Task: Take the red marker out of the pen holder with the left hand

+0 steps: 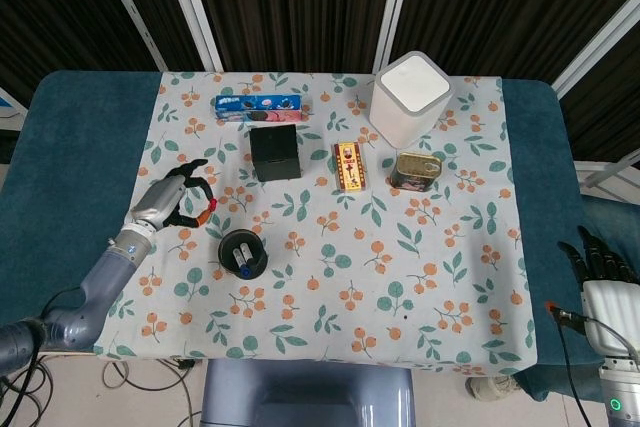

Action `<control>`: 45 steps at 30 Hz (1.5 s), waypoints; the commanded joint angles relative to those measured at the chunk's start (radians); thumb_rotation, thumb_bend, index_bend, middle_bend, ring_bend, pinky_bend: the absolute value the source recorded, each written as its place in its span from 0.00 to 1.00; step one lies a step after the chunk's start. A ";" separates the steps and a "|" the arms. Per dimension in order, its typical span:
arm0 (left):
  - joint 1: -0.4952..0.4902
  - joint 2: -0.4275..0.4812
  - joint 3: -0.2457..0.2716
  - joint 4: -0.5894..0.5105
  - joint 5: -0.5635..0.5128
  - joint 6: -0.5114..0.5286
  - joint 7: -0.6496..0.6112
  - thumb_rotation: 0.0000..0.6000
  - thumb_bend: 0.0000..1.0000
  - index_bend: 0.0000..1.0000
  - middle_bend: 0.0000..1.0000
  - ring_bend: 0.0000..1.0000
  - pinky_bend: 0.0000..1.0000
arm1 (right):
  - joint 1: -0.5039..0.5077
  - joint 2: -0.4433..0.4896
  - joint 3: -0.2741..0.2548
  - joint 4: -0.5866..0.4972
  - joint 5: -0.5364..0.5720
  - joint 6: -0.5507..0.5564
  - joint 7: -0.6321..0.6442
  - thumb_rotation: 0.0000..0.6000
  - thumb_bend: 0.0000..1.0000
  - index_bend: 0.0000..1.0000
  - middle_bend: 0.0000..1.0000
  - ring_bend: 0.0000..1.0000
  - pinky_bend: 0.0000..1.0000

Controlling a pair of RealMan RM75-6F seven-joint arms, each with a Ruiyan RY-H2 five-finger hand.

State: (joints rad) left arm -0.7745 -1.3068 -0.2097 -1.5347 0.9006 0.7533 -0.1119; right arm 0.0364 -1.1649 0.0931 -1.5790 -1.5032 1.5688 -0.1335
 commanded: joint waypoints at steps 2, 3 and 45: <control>-0.026 -0.044 0.009 0.030 -0.054 -0.001 0.056 1.00 0.38 0.52 0.05 0.00 0.00 | -0.001 0.002 0.002 -0.002 0.006 -0.001 0.004 1.00 0.18 0.20 0.00 0.10 0.19; -0.030 -0.052 0.011 0.036 -0.062 0.004 0.070 1.00 0.38 0.52 0.04 0.00 0.00 | -0.001 0.002 0.003 -0.003 0.008 -0.002 0.005 1.00 0.18 0.19 0.00 0.10 0.19; 0.470 0.123 0.334 -0.215 0.490 0.824 0.375 1.00 0.22 0.11 0.00 0.00 0.00 | 0.002 -0.010 0.004 0.022 -0.031 0.029 0.009 1.00 0.18 0.19 0.00 0.10 0.19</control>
State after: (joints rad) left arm -0.3445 -1.1628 0.1039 -1.8021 1.3380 1.5445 0.3141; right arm 0.0379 -1.1750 0.0973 -1.5569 -1.5345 1.5981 -0.1249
